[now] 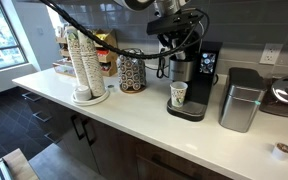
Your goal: Pick up the coffee capsule on the left and put it in the coffee machine
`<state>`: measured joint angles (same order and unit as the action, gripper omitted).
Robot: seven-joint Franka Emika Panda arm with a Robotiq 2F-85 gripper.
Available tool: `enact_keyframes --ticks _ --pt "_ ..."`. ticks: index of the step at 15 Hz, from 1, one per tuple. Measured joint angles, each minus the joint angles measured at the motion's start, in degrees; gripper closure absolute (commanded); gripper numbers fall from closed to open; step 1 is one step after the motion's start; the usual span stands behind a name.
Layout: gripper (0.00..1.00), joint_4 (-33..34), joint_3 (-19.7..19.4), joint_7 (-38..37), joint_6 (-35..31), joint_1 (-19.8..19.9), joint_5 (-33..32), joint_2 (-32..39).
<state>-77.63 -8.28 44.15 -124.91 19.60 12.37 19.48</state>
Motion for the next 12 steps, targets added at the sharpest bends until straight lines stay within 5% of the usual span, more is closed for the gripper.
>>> enact_keyframes --ticks 9,10,11,12 --pt "0.70 3.8 0.0 1.5 3.1 0.0 -1.4 2.0" --pt "0.57 4.2 0.0 1.7 3.4 -0.1 -1.7 2.3" --pt "0.25 4.5 0.0 2.0 3.5 -0.1 -2.0 2.4" --pt "0.20 4.7 0.0 2.2 3.6 -0.2 -2.3 2.6"
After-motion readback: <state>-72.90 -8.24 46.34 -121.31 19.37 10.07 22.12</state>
